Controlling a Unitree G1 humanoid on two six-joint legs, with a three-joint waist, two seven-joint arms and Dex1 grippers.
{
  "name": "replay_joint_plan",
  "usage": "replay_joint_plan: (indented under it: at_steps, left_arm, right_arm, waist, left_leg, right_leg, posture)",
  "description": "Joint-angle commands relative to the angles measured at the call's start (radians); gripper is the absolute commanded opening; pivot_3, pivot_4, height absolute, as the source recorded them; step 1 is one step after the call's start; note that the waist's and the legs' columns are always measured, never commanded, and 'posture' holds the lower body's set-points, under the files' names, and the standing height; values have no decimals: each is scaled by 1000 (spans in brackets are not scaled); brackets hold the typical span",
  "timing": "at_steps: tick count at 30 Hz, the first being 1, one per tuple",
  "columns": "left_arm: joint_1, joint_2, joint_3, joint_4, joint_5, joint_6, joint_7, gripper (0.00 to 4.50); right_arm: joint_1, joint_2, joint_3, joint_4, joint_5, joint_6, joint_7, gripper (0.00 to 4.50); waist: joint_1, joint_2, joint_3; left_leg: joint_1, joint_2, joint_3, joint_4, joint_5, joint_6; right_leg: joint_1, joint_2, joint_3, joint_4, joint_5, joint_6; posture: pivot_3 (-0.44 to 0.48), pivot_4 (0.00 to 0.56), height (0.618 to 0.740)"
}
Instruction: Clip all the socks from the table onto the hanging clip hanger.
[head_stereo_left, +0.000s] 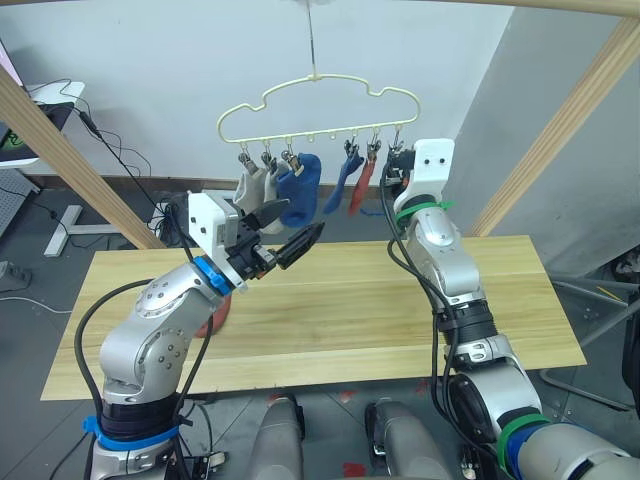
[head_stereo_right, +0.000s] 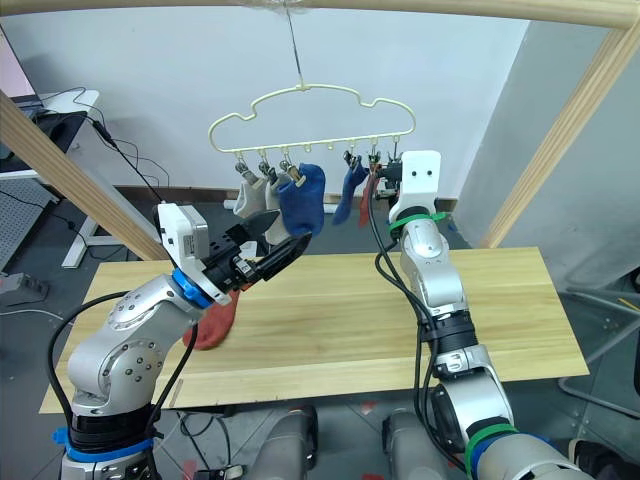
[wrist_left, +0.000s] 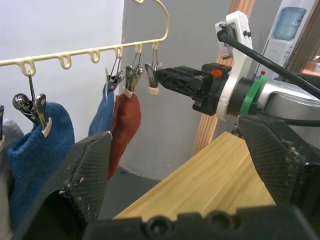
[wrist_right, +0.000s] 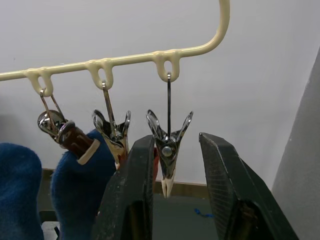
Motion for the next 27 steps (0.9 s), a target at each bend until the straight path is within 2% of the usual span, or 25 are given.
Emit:
replay_joint_plan:
  at_steps: [1, 27]
  left_arm:
    - [-8, 11, 7, -42, -20, -5, 2, 4500]
    - [-5, 20, 8, -46, -24, -5, 23, 4500]
  right_arm:
    - [-37, 6, -13, -3, -14, -39, 2, 1471]
    - [-131, 11, -38, 162, -7, -115, 7, 1471]
  waist:
    - [0, 0, 0]
    - [18, 0, 0]
  left_leg:
    - [0, 0, 0, 0, 0, 0]
    - [0, 0, 0, 0, 0, 0]
  right_leg:
    - [0, 0, 0, 0, 0, 0]
    - [0, 0, 0, 0, 0, 0]
  posture:
    - [88, 241, 740]
    - [106, 249, 740]
